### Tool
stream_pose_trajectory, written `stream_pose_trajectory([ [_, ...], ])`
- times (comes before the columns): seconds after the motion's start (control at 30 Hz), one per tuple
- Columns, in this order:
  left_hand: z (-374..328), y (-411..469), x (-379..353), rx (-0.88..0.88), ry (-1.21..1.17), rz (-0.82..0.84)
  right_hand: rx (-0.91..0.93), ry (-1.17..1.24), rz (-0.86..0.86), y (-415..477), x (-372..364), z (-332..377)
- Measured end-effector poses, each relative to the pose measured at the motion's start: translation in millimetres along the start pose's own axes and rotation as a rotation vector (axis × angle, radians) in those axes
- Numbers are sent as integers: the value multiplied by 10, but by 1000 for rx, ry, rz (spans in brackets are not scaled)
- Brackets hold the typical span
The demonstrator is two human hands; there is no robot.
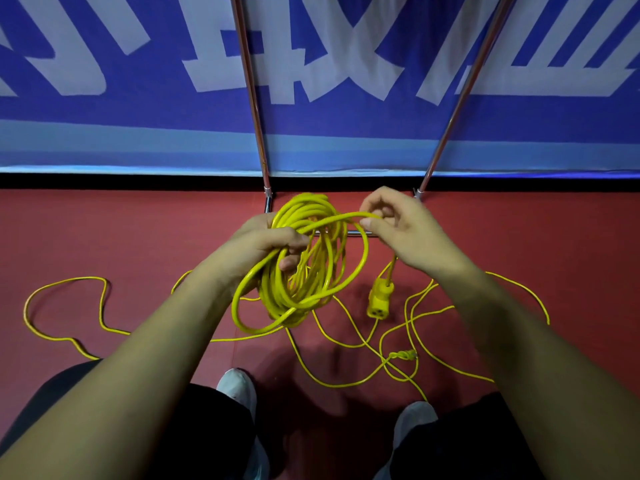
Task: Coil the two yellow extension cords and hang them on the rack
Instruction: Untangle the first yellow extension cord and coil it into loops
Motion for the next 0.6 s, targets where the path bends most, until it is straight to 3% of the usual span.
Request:
stream_pose_trajectory([
  [0.1, 41, -60, -58, 59, 47, 76, -4, 62, 69, -38, -65, 29],
  [0.23, 119, -122, -186, 85, -83, 153, -26, -293, 205, -115, -400, 13],
  [0.4, 167, -172, -329, 148, -217, 264, 33, -357, -67, -59, -279, 130],
  [0.6, 89, -160, -240, 111, 66, 285, -52, -551, -105, -59, -171, 80],
])
Point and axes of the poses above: each hand's wrist, its own y-axis towards the middle knuckle, its own x-axis out of the back of the hand, z = x × y, the point moved 8 cm from there along y, towards the middle knuckle, and after that the axes turned 15 degrees about -x, right-handed, at the moved point
